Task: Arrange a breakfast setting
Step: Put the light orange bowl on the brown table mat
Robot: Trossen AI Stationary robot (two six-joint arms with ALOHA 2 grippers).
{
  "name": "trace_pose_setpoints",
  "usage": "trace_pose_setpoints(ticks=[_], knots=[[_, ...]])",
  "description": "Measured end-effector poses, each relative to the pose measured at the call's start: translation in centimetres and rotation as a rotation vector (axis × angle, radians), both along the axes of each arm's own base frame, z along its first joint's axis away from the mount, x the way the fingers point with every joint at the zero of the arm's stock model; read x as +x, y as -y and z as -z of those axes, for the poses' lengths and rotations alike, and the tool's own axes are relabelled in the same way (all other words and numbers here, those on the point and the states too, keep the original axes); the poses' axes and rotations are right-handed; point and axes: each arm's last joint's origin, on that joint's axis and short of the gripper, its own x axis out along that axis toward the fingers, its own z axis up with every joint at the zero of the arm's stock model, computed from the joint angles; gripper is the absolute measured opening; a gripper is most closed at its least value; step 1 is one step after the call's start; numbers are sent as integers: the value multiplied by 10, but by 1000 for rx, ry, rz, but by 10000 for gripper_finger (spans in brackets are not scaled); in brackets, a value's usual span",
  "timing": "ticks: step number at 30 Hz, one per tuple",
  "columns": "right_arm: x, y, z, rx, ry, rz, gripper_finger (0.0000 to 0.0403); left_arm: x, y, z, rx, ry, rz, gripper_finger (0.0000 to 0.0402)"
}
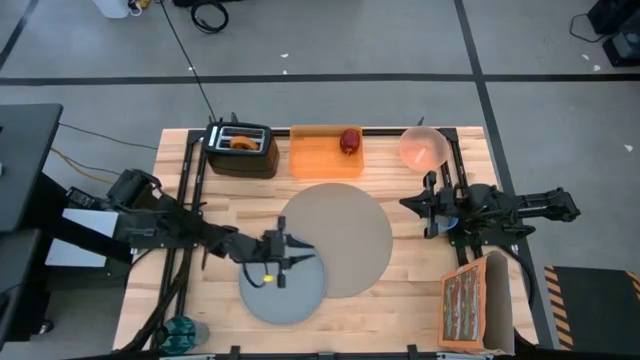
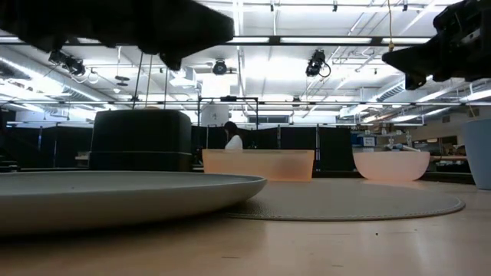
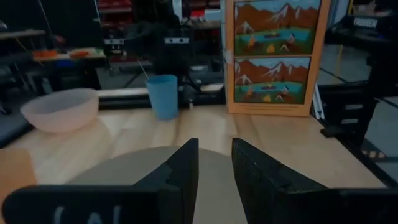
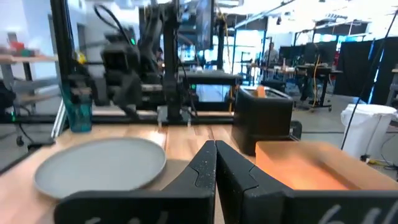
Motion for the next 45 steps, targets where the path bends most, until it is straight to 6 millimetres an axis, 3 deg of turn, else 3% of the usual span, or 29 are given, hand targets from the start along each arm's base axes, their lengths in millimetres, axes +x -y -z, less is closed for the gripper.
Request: trace_pose_setpoints(ticks=[3,6,15,22,28,35,45], knots=[[-1,4,-12,40,93,121,9,-16,-9,2,11,25,-3,103],[1,6,-24,51,41,185,9,-30,-15,-1,25,45,-4,103],[38,19,-65,168,-297,565,17,-45,-22,-1,63,42,-4,103],[70,45,-90,326,-678,812,62,-45,-21,2,69,17,1,103],[86,77,-70,571,-960,895,135,-46,-18,6,28,-28,13,102],[88,119,-40,660,-1057,1084,205,-47,-17,10,-2,-62,16,102],[96,156,-8,738,-1079,1156,202,-51,-8,11,4,-68,58,102]])
